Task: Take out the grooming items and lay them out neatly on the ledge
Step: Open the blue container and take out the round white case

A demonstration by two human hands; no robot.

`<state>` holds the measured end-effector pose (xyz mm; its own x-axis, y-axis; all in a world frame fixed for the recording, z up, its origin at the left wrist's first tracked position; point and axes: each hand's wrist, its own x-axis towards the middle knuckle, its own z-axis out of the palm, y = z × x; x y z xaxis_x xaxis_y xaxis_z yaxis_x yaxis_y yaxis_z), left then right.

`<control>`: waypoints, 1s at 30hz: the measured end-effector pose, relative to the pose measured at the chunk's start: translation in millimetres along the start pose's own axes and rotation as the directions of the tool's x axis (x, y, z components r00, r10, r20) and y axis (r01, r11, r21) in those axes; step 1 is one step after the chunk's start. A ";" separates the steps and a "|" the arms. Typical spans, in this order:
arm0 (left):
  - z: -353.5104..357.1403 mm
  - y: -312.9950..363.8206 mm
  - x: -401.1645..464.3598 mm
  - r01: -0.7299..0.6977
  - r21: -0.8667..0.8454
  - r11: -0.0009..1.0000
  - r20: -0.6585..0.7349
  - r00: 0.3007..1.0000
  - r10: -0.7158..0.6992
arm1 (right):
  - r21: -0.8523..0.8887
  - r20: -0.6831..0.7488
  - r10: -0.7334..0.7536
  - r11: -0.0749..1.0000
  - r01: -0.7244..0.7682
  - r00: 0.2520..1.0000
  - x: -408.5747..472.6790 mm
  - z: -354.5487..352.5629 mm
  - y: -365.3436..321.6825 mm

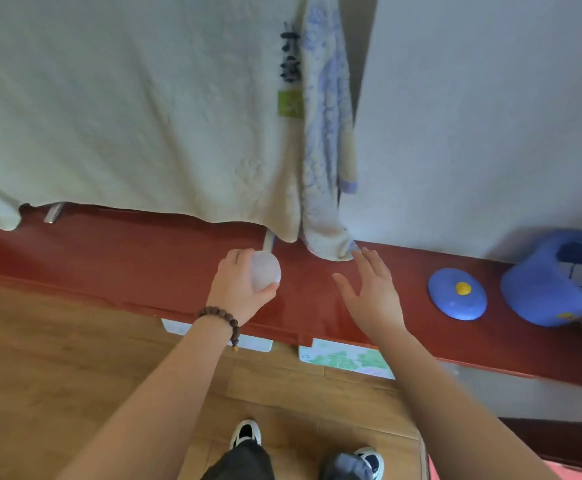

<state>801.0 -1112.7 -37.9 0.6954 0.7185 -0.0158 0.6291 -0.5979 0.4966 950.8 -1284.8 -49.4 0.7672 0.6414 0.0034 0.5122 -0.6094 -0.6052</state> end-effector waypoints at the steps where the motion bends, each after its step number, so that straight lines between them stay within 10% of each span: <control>1: -6.4 -13.6 3.2 -0.008 -0.005 1.000 0.003 1.000 0.009 | -0.004 0.002 0.019 1.000 -0.019 1.000 -1.5 10.4 -11.2; 17: -11.5 -109.6 66.0 -0.043 0.063 0.997 0.263 0.965 0.025 | -0.009 -0.053 0.152 0.988 -0.153 0.987 -4.4 86.6 -93.4; 30: -0.3 -111.9 59.5 -0.140 0.109 0.984 0.169 0.978 0.121 | 0.015 -0.084 0.229 0.973 -0.228 0.970 -12.2 83.3 -89.0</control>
<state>771.8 -1002.9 -94.2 0.8149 0.5704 -0.1026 0.5595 -0.7281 0.3960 863.7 -1199.5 -61.8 0.8936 0.4436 -0.0685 0.3177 -0.7328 -0.6017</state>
